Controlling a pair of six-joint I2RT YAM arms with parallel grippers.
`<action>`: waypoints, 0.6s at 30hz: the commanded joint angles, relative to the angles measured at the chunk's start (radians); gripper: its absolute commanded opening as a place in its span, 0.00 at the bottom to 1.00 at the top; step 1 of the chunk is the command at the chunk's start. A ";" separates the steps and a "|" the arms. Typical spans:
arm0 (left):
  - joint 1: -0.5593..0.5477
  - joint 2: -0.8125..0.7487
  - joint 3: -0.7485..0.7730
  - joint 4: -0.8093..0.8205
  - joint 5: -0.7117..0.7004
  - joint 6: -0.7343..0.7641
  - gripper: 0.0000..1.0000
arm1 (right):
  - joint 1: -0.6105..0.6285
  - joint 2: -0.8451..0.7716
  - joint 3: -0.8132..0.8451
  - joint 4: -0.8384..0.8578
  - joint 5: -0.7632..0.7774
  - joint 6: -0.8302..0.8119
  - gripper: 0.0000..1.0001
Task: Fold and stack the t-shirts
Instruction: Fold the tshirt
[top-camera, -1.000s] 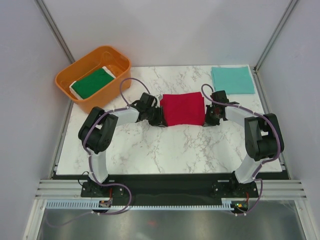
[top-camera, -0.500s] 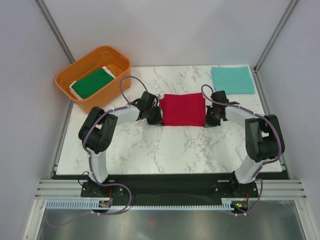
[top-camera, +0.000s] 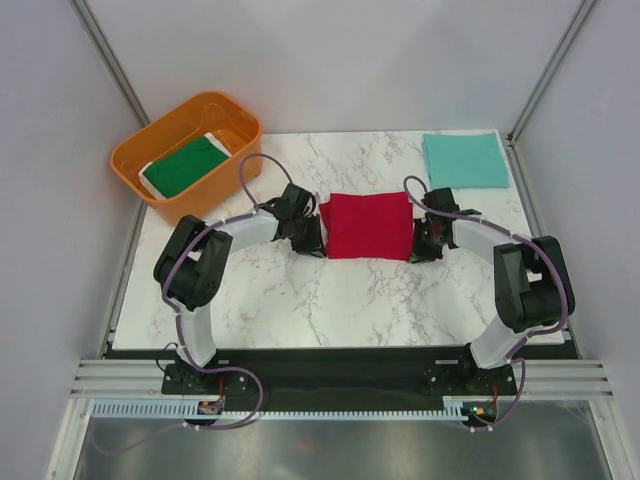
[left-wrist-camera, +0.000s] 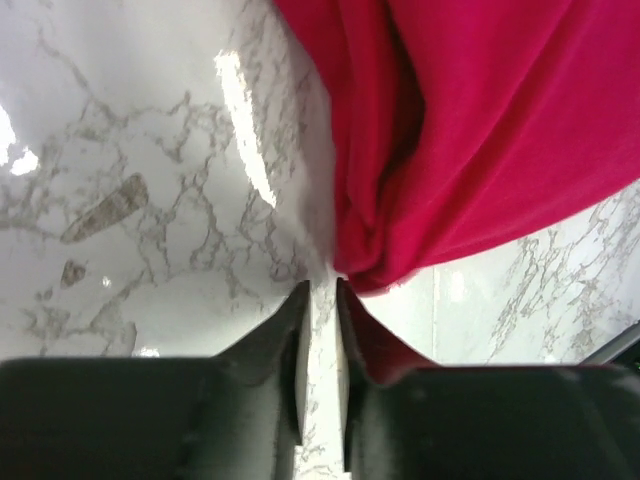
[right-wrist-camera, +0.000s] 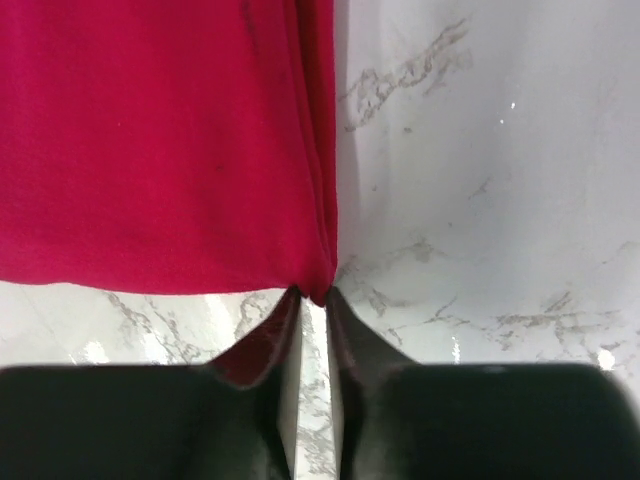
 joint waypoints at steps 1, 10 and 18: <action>0.008 -0.072 -0.002 -0.064 -0.005 0.000 0.26 | -0.005 -0.036 -0.006 -0.038 0.027 -0.009 0.25; 0.018 -0.068 0.230 -0.123 0.039 0.052 0.43 | -0.034 -0.041 0.159 -0.090 0.008 -0.015 0.50; 0.025 0.142 0.496 -0.123 0.063 0.109 0.41 | -0.089 0.146 0.400 -0.023 -0.101 -0.155 0.59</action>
